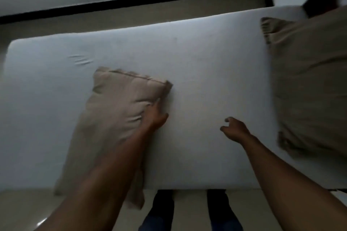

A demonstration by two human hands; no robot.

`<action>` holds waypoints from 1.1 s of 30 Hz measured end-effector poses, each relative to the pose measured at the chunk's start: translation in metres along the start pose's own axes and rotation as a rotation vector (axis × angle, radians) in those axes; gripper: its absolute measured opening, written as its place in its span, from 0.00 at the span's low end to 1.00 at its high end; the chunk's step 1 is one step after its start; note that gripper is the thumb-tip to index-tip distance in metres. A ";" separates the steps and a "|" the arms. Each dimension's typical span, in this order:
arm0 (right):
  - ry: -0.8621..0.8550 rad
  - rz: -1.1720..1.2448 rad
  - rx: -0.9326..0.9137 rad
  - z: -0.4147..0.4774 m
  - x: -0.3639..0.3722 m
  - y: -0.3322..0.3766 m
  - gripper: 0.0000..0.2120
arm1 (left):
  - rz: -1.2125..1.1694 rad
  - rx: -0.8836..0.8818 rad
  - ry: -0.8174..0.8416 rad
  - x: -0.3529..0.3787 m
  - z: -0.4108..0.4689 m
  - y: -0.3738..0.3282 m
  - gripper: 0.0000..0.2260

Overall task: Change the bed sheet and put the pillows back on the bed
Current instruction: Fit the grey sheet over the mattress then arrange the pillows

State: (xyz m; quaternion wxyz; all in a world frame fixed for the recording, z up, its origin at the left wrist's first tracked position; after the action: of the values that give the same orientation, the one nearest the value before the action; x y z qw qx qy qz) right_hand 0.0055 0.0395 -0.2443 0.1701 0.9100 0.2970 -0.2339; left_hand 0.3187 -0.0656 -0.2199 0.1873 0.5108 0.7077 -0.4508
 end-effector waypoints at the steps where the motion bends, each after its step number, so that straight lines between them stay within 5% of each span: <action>1: 0.030 -0.007 -0.029 -0.008 0.024 0.025 0.25 | 0.079 -0.008 -0.041 -0.017 -0.011 0.035 0.36; 6: 0.172 0.063 -0.130 -0.056 0.147 0.149 0.24 | 0.224 -0.254 -0.046 -0.090 -0.065 0.209 0.37; 10: 0.316 0.251 -0.096 -0.074 0.237 0.217 0.32 | -0.211 -0.507 -0.137 -0.118 -0.096 0.310 0.48; 14: 0.427 0.692 0.089 -0.091 0.277 0.257 0.19 | -0.534 -0.618 -0.244 -0.126 -0.104 0.350 0.51; 15: 0.446 0.769 0.076 -0.095 0.281 0.265 0.23 | -0.573 -0.630 -0.238 -0.127 -0.103 0.356 0.50; 19: 0.312 0.810 0.025 -0.107 0.261 0.269 0.39 | -0.857 -0.624 -0.203 -0.138 -0.105 0.341 0.43; 24: 0.157 0.749 -0.060 -0.118 0.163 0.269 0.19 | -0.988 -0.512 -0.186 -0.155 -0.092 0.273 0.33; 27: 0.083 0.724 -0.161 -0.110 0.097 0.257 0.26 | -0.992 -0.479 -0.160 -0.154 -0.070 0.218 0.38; 30: -0.025 0.704 -0.210 -0.095 0.021 0.220 0.21 | -1.003 -0.415 -0.166 -0.132 -0.033 0.147 0.35; 33: -0.171 0.663 -0.228 -0.079 -0.053 0.174 0.27 | -1.048 -0.378 -0.103 -0.102 0.006 0.061 0.44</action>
State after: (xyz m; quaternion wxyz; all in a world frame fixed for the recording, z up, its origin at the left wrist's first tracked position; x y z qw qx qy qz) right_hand 0.1009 -0.0827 -0.1209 0.3611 0.9093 -0.0053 -0.2067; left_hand 0.4134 -0.1223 -0.1763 0.0606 0.0256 0.9254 -0.3733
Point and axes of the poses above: each hand's wrist, its own z-axis towards the middle knuckle, its own x-axis out of the palm, y = z × x, the point moved 2 cm from there along z, towards the middle knuckle, and after that the axes turned 8 degrees about x, right-handed, at the moved point
